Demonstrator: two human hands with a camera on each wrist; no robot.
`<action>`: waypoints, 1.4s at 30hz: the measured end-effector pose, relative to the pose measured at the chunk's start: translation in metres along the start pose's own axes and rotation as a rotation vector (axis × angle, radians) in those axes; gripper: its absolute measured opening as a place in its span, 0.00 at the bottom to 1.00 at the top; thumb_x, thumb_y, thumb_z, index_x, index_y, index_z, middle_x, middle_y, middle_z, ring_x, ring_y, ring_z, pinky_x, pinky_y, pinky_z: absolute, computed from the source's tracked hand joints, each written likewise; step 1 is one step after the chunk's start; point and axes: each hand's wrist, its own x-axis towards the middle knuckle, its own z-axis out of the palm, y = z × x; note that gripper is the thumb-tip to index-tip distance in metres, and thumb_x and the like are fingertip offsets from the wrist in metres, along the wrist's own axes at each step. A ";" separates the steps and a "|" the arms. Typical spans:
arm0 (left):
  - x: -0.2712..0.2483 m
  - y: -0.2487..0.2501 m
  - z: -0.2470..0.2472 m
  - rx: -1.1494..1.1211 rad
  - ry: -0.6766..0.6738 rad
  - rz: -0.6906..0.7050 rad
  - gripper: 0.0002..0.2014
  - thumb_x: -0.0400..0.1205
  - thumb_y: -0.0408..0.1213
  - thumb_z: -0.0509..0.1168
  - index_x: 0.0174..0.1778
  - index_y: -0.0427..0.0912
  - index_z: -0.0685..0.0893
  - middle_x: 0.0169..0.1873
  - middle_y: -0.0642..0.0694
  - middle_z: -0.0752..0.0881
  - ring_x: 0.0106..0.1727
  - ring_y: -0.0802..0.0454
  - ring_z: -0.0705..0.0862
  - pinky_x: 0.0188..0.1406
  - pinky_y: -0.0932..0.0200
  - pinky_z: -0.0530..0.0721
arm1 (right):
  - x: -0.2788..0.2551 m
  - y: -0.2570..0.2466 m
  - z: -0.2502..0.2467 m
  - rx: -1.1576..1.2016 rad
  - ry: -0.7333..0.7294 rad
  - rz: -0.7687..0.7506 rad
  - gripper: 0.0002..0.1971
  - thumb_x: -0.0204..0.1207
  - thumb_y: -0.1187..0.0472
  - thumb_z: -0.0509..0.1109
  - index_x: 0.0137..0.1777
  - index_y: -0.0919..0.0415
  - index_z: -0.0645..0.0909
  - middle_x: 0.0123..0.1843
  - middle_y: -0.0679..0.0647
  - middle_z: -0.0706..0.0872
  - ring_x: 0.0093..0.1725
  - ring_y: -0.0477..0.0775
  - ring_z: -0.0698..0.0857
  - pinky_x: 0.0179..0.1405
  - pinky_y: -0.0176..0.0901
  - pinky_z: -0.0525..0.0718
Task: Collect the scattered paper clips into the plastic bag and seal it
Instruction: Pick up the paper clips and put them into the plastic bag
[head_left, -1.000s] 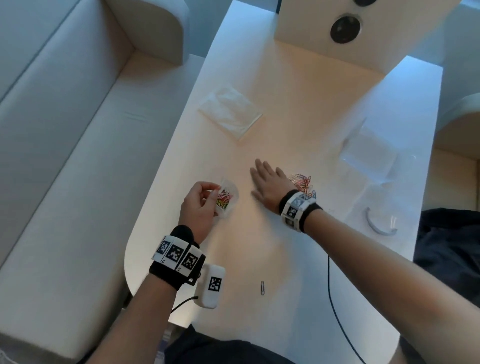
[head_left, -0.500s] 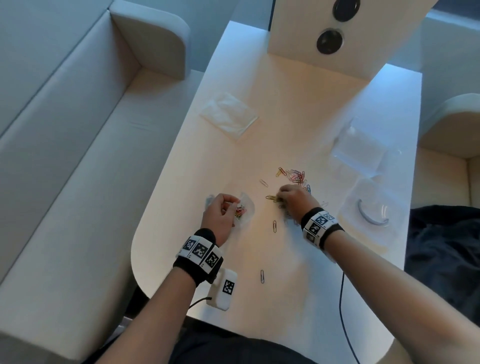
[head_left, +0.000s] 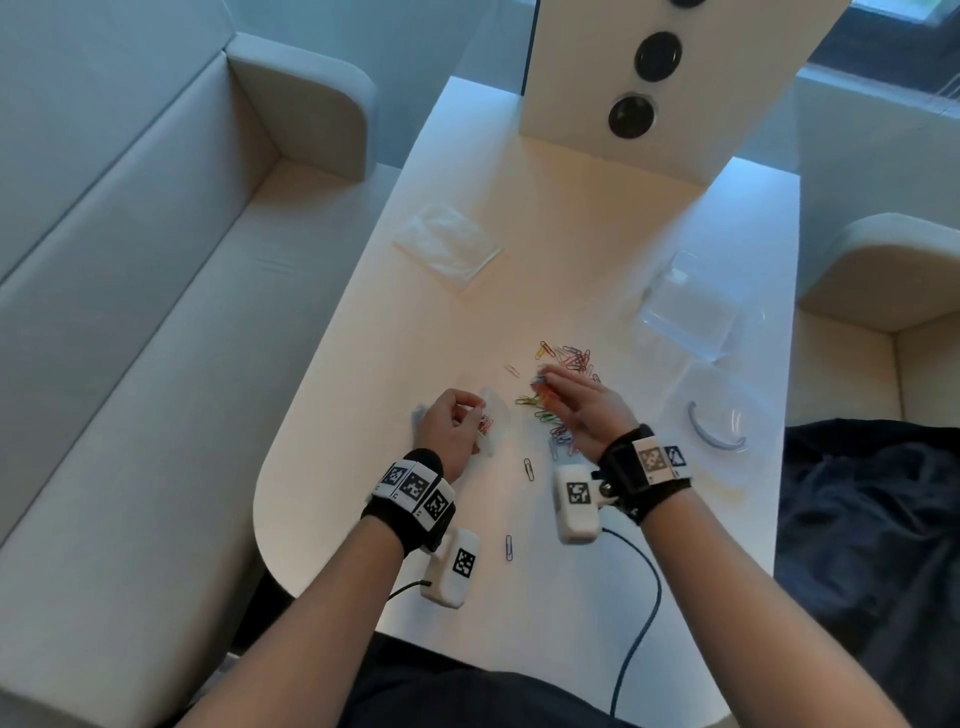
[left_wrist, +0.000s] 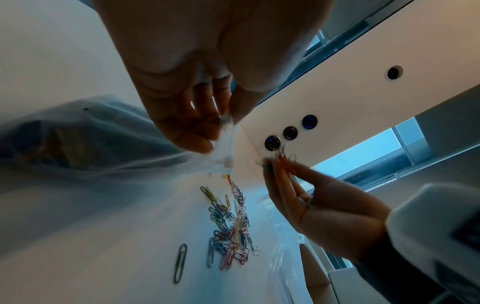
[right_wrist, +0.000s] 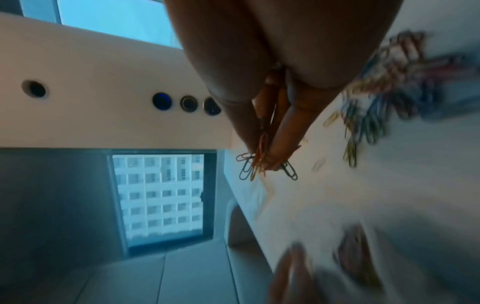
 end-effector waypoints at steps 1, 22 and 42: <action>0.000 0.001 0.002 -0.009 -0.003 0.001 0.02 0.85 0.32 0.63 0.51 0.41 0.81 0.36 0.44 0.83 0.29 0.51 0.80 0.37 0.53 0.86 | -0.003 0.007 0.009 -0.012 -0.041 0.017 0.11 0.76 0.76 0.69 0.58 0.75 0.83 0.51 0.66 0.90 0.50 0.57 0.90 0.47 0.39 0.90; 0.012 0.009 -0.001 -0.022 -0.008 0.041 0.04 0.85 0.35 0.64 0.53 0.42 0.82 0.34 0.46 0.85 0.32 0.51 0.86 0.39 0.55 0.87 | 0.016 -0.002 0.045 -1.128 -0.112 -0.233 0.11 0.67 0.70 0.80 0.50 0.63 0.89 0.47 0.54 0.91 0.36 0.52 0.92 0.36 0.48 0.92; 0.012 0.010 -0.018 0.015 -0.001 0.027 0.02 0.85 0.37 0.65 0.49 0.47 0.83 0.38 0.48 0.86 0.35 0.49 0.88 0.50 0.41 0.89 | 0.095 0.041 0.006 -2.051 -0.214 -0.538 0.26 0.85 0.59 0.60 0.80 0.64 0.62 0.82 0.71 0.60 0.81 0.72 0.62 0.78 0.63 0.67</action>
